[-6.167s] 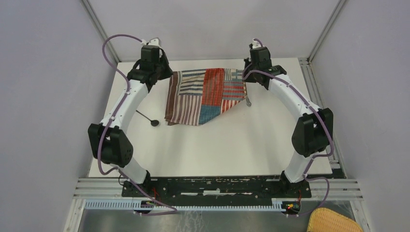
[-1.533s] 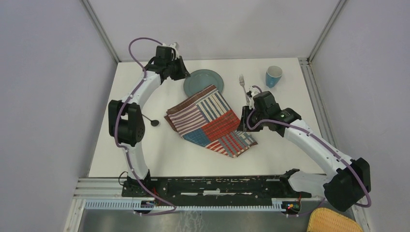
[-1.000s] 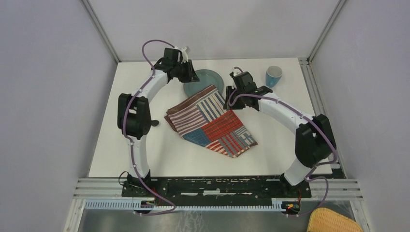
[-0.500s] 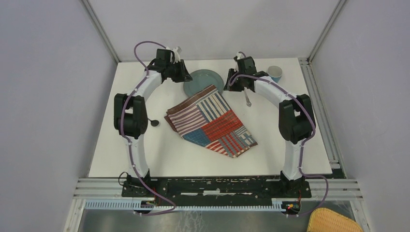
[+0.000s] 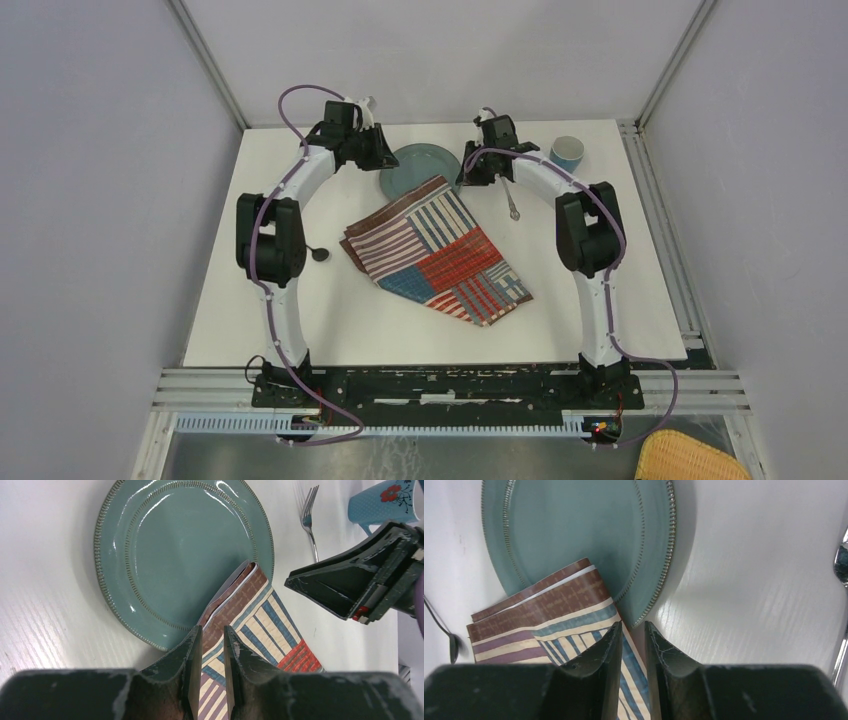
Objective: Set the dinner table for one person
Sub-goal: Flatten out the napkin at the center of the board.
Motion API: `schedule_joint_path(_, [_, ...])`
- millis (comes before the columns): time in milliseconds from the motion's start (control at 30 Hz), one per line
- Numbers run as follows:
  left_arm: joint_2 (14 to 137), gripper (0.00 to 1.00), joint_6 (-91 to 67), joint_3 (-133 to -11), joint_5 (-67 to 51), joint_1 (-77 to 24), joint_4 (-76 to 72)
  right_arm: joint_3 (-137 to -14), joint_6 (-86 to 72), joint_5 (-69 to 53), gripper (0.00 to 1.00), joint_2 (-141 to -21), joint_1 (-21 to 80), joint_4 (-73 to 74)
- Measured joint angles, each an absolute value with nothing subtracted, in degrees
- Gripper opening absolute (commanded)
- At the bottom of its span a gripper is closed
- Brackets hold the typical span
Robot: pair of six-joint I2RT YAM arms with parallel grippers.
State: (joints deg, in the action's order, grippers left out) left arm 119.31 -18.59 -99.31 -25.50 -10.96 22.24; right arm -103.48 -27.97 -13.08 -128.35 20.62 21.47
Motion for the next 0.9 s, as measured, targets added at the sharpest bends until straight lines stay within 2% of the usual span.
schedule_joint_path(133, [119.3,0.29,-18.6,-99.3,-25.3,-11.0,22.4,-104.0,-27.5,-13.1,0.24,-130.0,20.6,22.0])
schedule_joint_path(900, [119.3,0.29,-18.6,-99.3,-24.1,-11.0,22.7,-103.5,-26.7,-13.0,0.24,-132.2,20.6,21.9])
